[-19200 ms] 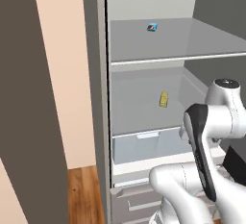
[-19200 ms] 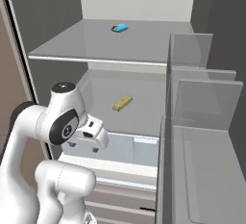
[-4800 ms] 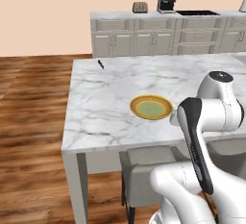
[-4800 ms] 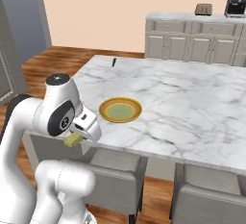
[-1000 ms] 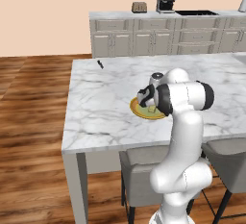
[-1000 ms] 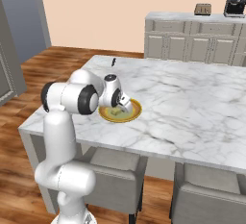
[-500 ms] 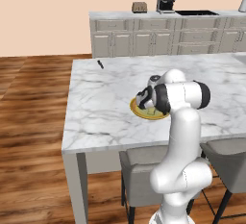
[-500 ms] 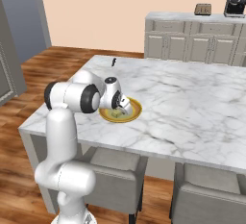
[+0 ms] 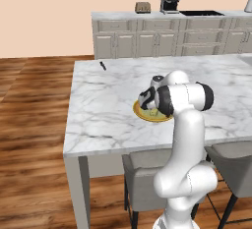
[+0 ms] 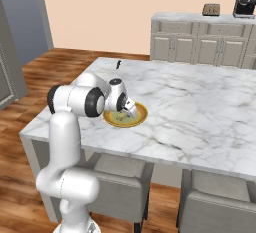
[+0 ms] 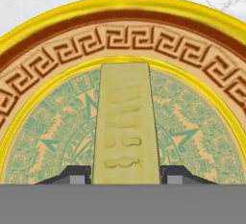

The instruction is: Retrieve the butter from the fridge and place it on a plate on the dining table. Then retrieve the butter knife by the fridge and place it near the plate.

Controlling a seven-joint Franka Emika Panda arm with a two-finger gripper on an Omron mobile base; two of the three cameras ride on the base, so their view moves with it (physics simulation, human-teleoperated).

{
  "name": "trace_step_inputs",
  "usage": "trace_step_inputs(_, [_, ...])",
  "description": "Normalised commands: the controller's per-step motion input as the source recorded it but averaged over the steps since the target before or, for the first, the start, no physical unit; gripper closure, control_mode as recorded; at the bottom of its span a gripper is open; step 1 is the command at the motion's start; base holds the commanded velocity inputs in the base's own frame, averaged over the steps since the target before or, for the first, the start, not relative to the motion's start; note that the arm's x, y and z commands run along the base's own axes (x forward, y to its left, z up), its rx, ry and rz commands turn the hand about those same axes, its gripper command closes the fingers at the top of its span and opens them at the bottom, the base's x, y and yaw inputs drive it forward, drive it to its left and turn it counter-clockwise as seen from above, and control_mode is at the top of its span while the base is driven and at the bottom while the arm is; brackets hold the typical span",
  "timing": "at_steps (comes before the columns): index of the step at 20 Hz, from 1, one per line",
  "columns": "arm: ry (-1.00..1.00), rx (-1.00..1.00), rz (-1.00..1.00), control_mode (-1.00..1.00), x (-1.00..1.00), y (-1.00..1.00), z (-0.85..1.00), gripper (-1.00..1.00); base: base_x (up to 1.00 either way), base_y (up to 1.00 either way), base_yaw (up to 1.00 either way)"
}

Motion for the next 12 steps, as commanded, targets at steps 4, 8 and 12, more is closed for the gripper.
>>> trace_step_inputs(4, [0.0,0.0,0.0,-1.0,0.0,0.0,0.0,-1.0,0.0,0.0,0.0])
trace_step_inputs(8, [0.0,0.0,0.0,-1.0,0.0,0.0,0.0,-1.0,0.0,0.0,0.0])
trace_step_inputs(12, [-0.01,0.0,0.0,-1.0,0.0,-0.09,0.01,-1.0,0.0,0.0,0.0])
